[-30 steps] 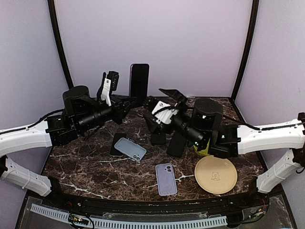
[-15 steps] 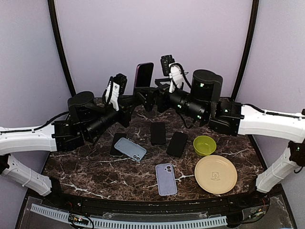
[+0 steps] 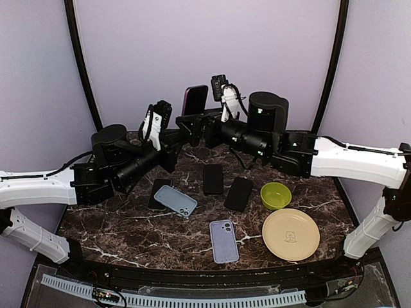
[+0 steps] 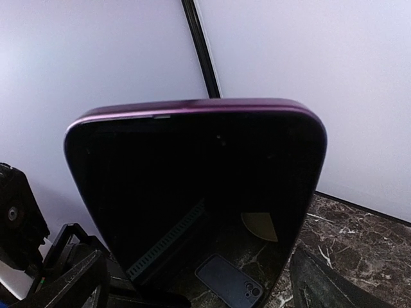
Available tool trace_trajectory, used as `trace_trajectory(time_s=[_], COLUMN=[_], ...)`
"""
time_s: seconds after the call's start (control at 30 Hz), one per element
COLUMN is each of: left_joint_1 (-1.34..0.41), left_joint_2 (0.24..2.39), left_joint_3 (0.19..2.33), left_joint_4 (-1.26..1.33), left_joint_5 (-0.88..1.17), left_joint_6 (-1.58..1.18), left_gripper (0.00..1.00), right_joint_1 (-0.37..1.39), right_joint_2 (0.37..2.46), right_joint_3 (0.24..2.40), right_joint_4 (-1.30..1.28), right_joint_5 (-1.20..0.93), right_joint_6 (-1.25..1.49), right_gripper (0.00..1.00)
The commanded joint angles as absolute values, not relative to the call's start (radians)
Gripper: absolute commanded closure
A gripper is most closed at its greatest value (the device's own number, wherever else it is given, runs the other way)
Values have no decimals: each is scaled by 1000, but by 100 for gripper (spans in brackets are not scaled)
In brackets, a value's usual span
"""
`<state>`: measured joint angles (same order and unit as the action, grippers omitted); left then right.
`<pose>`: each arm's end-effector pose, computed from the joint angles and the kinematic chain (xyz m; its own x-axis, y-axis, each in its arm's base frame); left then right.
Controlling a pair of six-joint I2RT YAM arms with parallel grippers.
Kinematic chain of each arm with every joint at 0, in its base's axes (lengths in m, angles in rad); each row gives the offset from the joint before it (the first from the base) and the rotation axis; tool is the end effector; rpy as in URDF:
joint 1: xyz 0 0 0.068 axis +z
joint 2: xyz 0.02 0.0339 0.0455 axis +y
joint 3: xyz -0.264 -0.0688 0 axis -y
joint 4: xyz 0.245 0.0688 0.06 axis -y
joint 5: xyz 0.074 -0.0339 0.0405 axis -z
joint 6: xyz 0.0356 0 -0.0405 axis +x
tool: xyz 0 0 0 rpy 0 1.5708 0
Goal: Put the phone into the phone case
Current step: Pass from the left arm to the right
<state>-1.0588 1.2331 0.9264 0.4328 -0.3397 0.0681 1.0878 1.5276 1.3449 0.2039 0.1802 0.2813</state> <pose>0.1529 -0.2478 0.3593 0.1064 -0.0583 -0.9926 0.6543 0.7558 0.0257 0.1772 0.3242 0.3941 -0.2093 0.1889 -0.9594 -0.7598 0.5862 0.2812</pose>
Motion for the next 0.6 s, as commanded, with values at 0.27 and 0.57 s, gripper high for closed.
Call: trace_trajectory(time_s=[0.27,0.57], left_joint_1=[-1066,-1066], left_joint_2=[1206,1206], left_joint_3=[921,912], left_joint_4=[498,469], left_joint_5=[-303,-260], left_joint_6=[64,57], left_gripper=[100,94], right_joint_1=[1073,1074], right_joint_2=[1540,1533], right_joint_3=[1389,1401], right_joint_4=[259,216], right_joint_5=[170,209], right_joint_6=[248,250], right_gripper=[30,62])
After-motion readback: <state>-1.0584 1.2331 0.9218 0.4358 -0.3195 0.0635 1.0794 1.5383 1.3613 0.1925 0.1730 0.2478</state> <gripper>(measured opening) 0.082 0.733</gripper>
